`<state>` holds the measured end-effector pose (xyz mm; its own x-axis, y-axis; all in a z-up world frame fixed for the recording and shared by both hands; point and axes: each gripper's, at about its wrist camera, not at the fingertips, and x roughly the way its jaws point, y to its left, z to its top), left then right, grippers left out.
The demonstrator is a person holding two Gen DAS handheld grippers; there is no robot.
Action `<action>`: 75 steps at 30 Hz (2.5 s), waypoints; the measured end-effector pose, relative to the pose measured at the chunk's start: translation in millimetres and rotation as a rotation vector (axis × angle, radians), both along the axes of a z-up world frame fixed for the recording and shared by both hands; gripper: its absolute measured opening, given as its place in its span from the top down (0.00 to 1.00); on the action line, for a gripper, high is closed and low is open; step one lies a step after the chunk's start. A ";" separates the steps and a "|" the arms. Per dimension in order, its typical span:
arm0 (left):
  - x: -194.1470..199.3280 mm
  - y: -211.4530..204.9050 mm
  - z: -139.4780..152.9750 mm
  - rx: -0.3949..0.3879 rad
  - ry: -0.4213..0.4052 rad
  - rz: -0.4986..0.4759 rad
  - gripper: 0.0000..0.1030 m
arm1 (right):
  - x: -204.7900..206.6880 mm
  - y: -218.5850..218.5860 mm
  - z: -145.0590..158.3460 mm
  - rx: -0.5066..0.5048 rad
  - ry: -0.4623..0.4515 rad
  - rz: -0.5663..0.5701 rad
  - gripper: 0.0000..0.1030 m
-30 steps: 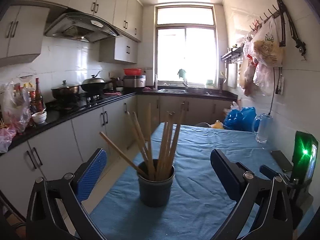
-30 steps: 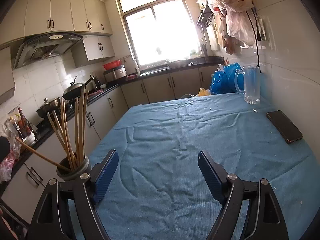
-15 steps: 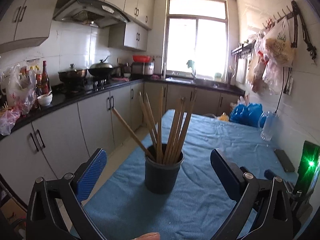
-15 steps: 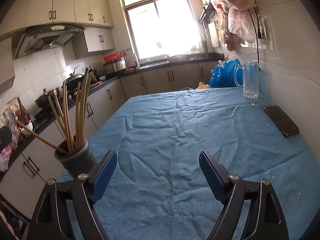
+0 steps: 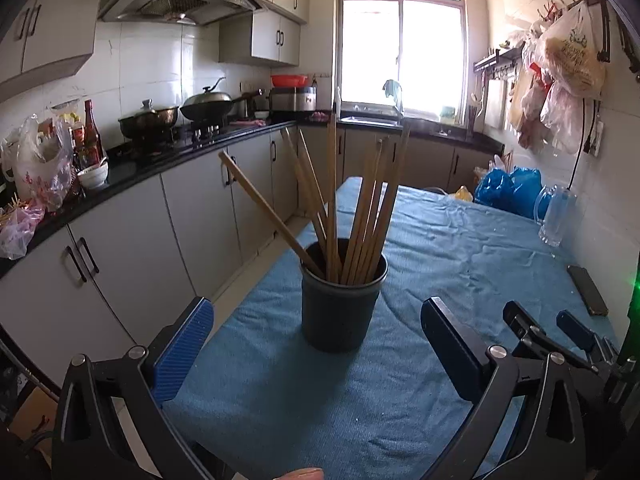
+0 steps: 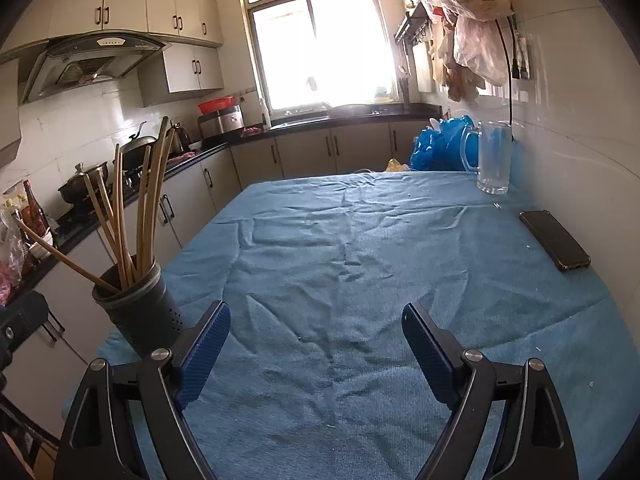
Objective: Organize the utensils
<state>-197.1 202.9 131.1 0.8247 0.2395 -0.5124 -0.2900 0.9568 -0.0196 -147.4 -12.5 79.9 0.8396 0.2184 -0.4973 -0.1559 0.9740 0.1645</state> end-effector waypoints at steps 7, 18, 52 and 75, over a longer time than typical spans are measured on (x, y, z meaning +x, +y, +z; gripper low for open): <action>4.3 1.2 -7.4 0.004 0.030 -0.001 0.00 | 1.6 2.7 -3.2 -0.013 0.011 -0.002 0.11; 7.4 2.4 -14.6 -0.004 0.062 -0.015 0.00 | 2.3 6.8 -3.7 -0.025 0.008 -0.005 0.10; 14.2 0.1 -26.3 -0.038 0.116 -0.044 0.00 | 1.2 10.3 -4.6 -0.043 0.002 -0.007 0.09; 14.6 4.3 -30.3 -0.054 0.135 -0.040 0.00 | 1.0 10.9 -4.6 -0.045 0.000 -0.007 0.09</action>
